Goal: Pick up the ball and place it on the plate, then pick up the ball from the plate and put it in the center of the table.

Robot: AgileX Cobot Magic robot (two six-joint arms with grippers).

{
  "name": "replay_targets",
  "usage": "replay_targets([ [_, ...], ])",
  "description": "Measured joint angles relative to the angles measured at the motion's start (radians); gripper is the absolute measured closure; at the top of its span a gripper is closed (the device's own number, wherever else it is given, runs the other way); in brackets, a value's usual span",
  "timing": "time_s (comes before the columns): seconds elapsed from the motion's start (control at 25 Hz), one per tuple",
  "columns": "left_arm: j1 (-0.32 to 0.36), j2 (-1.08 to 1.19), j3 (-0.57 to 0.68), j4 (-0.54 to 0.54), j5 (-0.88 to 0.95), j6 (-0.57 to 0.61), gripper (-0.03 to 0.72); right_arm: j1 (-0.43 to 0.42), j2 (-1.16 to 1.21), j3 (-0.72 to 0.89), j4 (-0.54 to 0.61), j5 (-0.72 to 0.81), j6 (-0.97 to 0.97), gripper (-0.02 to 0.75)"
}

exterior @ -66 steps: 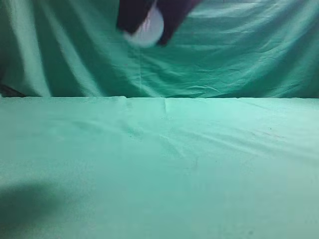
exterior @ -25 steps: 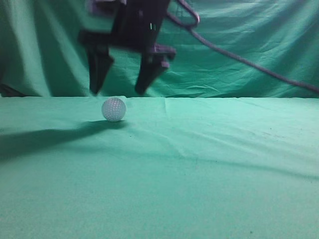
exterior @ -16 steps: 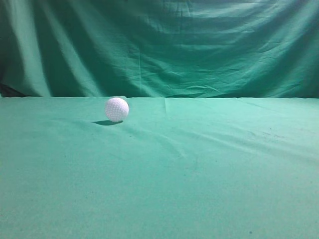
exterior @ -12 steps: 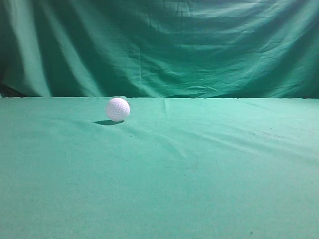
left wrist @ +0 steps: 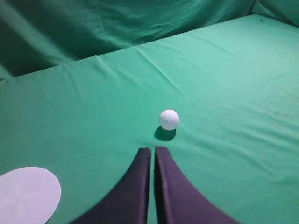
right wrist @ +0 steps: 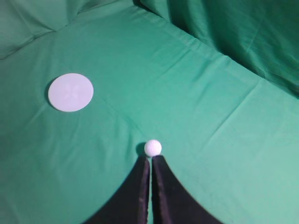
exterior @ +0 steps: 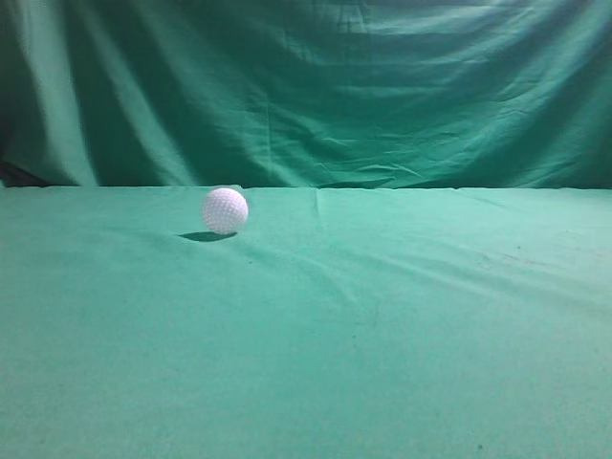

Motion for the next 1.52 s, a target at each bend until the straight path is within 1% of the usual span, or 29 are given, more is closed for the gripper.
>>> replay_targets([
  [0.2, 0.0, -0.036, 0.0, 0.0, 0.013, -0.027, 0.688, 0.0, -0.246, 0.246, -0.002, 0.0, 0.002, 0.738],
  [0.28, 0.0, -0.036, 0.0, 0.0, 0.02, -0.027, 0.688, 0.0, -0.345, 0.383, -0.004, -0.039, 0.002, 0.738],
  [0.6, 0.0, -0.036, 0.0, 0.004, 0.023, -0.042, 0.688, 0.0, -0.713, 0.903, -0.006, -0.347, 0.003, 0.738],
  [0.76, 0.0, -0.036, 0.0, 0.017, 0.025, -0.042, 0.688, 0.0, -0.843, 1.092, -0.002, -0.466, 0.003, 0.738],
  [0.88, 0.0, -0.036, 0.0, 0.021, 0.025, -0.042, 0.688, 0.0, -0.919, 1.216, 0.036, -0.543, 0.005, 0.738],
  [1.04, 0.0, -0.036, 0.0, 0.022, 0.025, -0.042, 0.688, 0.0, -0.996, 1.339, 0.11, -0.648, 0.005, 0.738],
  [1.12, 0.0, -0.036, 0.0, 0.023, 0.025, -0.042, 0.688, 0.0, -1.015, 1.382, 0.132, -0.675, 0.007, 0.738],
  [1.2, 0.0, -0.036, 0.0, 0.023, 0.025, -0.042, 0.688, 0.0, -1.017, 1.401, 0.148, -0.695, 0.007, 0.738],
  [1.52, 0.0, -0.036, 0.0, 0.024, 0.025, -0.044, 0.688, 0.0, -1.017, 1.412, 0.155, -0.675, 0.009, 0.738],
])
